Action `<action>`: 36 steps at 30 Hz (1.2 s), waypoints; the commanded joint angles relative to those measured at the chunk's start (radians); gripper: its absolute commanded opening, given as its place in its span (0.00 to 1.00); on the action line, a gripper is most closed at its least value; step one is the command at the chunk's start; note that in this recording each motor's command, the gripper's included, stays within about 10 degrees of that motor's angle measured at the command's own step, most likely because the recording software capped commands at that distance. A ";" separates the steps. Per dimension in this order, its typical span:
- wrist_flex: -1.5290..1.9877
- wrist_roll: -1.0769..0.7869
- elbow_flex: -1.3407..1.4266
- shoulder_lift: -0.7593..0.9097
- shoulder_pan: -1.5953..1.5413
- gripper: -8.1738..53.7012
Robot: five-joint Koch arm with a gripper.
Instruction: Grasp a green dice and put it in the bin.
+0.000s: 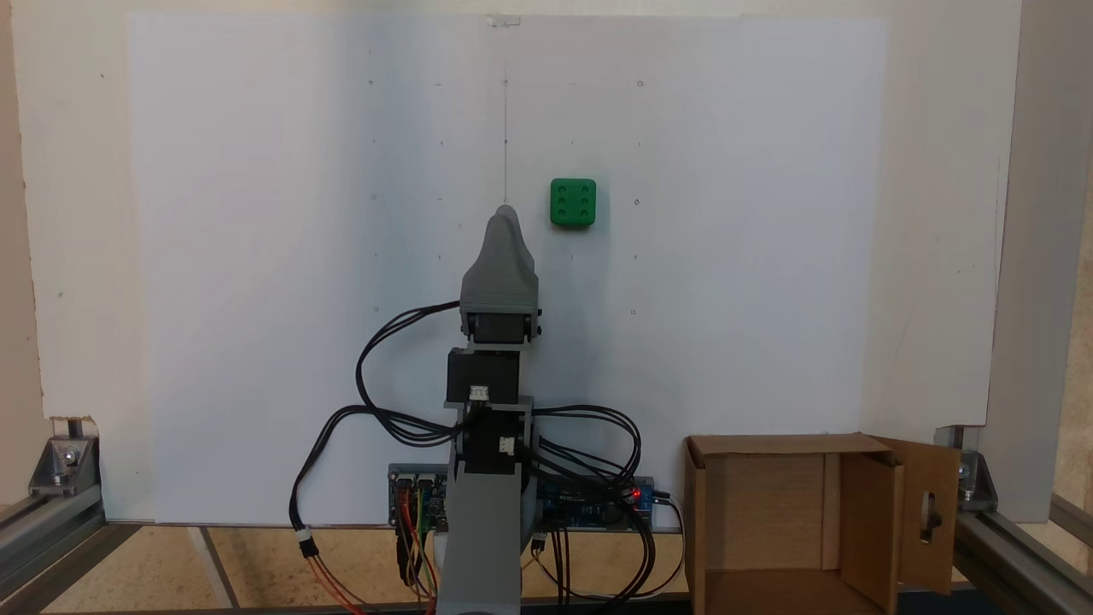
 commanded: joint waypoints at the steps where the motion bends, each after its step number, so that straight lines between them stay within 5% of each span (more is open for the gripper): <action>1: -0.002 -0.146 0.058 0.109 0.017 0.85; 36: -0.021 -0.141 0.058 0.112 0.002 0.85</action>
